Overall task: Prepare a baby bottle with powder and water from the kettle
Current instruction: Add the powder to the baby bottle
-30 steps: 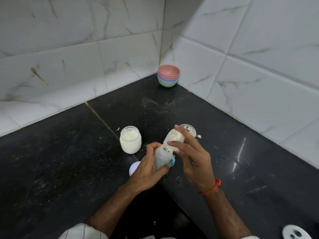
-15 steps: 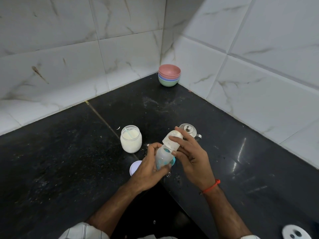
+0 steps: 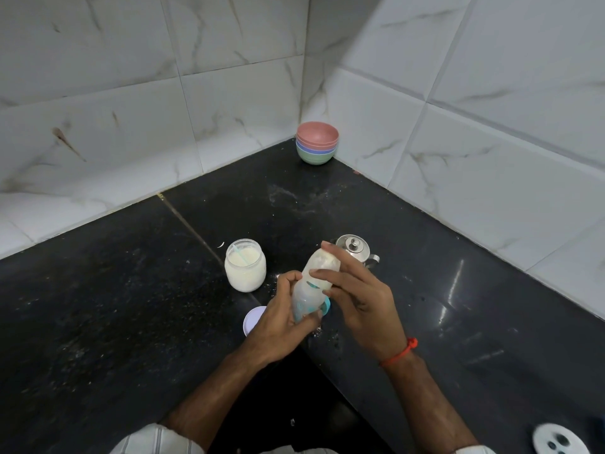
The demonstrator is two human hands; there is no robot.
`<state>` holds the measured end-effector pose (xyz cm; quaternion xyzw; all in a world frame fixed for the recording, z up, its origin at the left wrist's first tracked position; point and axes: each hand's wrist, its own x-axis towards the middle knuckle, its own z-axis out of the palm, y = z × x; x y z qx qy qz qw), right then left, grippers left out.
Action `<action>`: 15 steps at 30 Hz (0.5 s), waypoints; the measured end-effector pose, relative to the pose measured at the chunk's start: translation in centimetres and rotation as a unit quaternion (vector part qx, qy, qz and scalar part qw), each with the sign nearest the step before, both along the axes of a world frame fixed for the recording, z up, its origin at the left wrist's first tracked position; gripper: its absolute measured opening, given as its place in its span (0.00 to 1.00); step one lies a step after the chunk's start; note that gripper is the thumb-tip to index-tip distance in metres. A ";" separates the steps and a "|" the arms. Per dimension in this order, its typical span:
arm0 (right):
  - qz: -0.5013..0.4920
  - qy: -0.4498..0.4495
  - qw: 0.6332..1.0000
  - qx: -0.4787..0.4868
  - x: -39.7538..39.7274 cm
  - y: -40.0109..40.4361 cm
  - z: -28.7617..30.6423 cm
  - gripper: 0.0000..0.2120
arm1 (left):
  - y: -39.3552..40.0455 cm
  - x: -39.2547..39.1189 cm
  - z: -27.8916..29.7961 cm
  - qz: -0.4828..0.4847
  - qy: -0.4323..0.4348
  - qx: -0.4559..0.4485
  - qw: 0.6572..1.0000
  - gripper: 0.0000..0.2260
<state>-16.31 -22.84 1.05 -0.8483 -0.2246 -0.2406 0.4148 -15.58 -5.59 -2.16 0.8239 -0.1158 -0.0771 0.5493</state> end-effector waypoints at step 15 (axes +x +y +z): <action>0.001 -0.005 1.000 0.018 0.2 0.1 0.5 0.18 | -0.1 0.7 -0.3 -0.005 0.002 -0.020 1.000 0.25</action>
